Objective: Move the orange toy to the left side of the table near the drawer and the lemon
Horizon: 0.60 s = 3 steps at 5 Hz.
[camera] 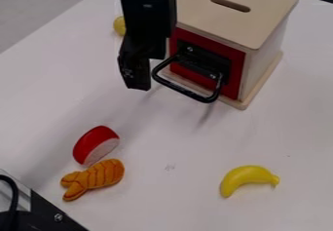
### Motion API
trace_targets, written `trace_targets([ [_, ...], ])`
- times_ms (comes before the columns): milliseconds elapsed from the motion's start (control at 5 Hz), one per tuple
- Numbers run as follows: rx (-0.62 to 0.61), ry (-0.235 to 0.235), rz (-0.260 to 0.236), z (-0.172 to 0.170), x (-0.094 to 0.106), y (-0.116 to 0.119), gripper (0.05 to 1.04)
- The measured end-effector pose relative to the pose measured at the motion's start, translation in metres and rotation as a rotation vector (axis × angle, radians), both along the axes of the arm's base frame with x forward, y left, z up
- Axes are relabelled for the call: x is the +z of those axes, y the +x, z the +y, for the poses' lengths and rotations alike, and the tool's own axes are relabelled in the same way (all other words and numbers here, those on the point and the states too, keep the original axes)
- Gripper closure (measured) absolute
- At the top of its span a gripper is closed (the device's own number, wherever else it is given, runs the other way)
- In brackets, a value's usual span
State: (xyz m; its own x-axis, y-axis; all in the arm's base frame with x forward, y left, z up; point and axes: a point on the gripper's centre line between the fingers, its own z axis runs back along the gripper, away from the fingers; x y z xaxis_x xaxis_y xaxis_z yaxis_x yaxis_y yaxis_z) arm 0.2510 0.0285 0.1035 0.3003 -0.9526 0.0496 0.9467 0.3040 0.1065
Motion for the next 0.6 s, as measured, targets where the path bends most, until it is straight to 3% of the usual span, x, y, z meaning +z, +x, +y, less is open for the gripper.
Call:
trace_targets([
  [200, 0.003, -0.007, 0.030, -0.001, -0.007, -0.005, 0.083],
  [600, 0.193, -0.046, 0.061, -0.007, -0.013, -0.031, 0.083],
])
